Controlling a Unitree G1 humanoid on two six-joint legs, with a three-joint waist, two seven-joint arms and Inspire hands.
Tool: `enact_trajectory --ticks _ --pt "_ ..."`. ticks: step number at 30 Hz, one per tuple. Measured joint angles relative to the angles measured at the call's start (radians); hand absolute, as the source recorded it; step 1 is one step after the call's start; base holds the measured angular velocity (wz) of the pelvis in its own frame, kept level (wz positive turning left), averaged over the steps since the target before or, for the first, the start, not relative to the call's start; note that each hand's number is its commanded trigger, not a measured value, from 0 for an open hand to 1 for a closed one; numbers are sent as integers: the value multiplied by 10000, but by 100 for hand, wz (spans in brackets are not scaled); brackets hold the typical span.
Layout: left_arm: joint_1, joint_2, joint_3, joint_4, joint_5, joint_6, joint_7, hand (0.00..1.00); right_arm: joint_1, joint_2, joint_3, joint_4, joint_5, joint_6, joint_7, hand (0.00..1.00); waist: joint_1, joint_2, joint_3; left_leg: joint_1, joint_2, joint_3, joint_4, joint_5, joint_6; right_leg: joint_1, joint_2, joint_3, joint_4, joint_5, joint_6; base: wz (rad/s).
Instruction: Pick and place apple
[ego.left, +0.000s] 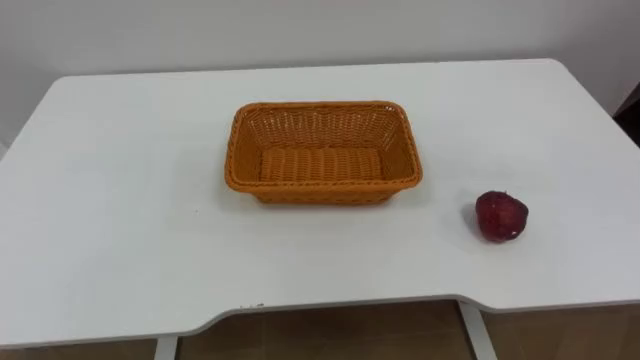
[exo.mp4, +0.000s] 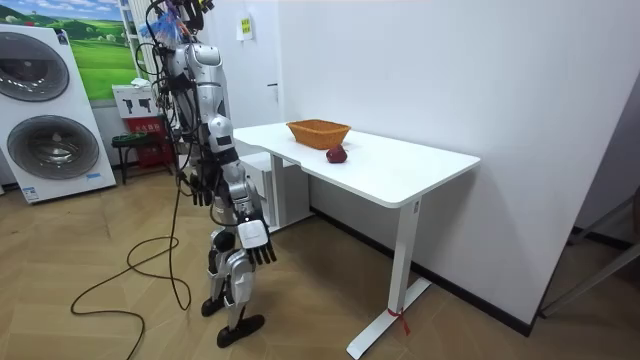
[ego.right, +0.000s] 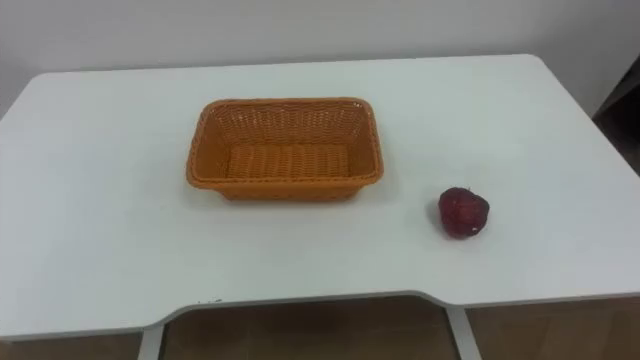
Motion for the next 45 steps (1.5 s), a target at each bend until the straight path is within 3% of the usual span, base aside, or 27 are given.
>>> enact_trajectory --ticks 6,9,13,18,23,28,33,36,38,42,45 --pt "101 1 109 -375 -56 -58 -42 0 118 3 -6 -130 330 -2 -82 0 67 -27 -2 12 15 27 14 0 -1 -4 11 7 27 0 1 0" --pt "69 7 118 -384 -75 -216 -34 0 118 51 -48 -120 1279 0 -286 0 47 -29 0 18 18 3 -39 0 0 16 5 3 18 1 1 0" --pt "142 9 132 -334 -493 -363 13 0 160 82 -1179 -272 3226 -2 -882 0 -79 -14 4 95 -18 1 -44 -9 12 97 1 4 6 6 10 0" --pt "412 35 863 -389 -473 -479 21 0 188 67 -3312 -1138 5858 -39 -2027 0 -346 -17 8 201 -37 11 -61 -11 10 185 -1 -14 -1 4 12 0" --pt "679 297 1225 -718 -467 -674 37 0 -105 33 -5084 -2781 7715 -642 -3507 0 -573 -32 0 160 -49 60 16 -12 13 179 -5 15 1 2 15 0" --pt "936 444 1741 -1223 -250 -867 48 0 -244 -292 -5757 -4148 8431 -1259 -4745 0 -585 -125 -36 158 -77 27 -35 -7 19 175 -23 4 2 -19 42 0" --pt "964 463 1864 -1306 -40 -1004 212 0 -280 -320 -6119 -6412 6911 -1830 -6719 0 -582 -146 -47 124 -112 28 -48 6 32 105 -41 12 0 -36 64 0" --pt "922 468 1848 -1445 138 -1082 217 0 -344 -320 -6064 -8021 4961 -2066 -7970 0 -549 -223 -70 -145 -125 -38 0 19 45 -111 -50 -5 16 -36 65 2" --pt "926 463 1789 -1540 426 -1133 255 0 -414 -322 -5794 -9133 2706 -2227 -9041 0 -466 -300 -66 -283 -125 -57 27 24 44 -193 -46 -15 29 -31 66 0" --pt "924 512 1476 -1536 439 -1215 387 0 -465 -435 -5422 -10435 -50 -2488 -10013 0 -238 -301 -31 -305 -127 -106 10 25 42 -195 -46 -49 -4 -26 68 4" --pt "895 520 1230 -1456 613 -1212 404 0 -472 -439 -5002 -10821 -1972 -2578 -10162 0 -162 -271 -59 -332 -151 -263 -6 40 39 -252 -48 -79 -29 -26 68 12"
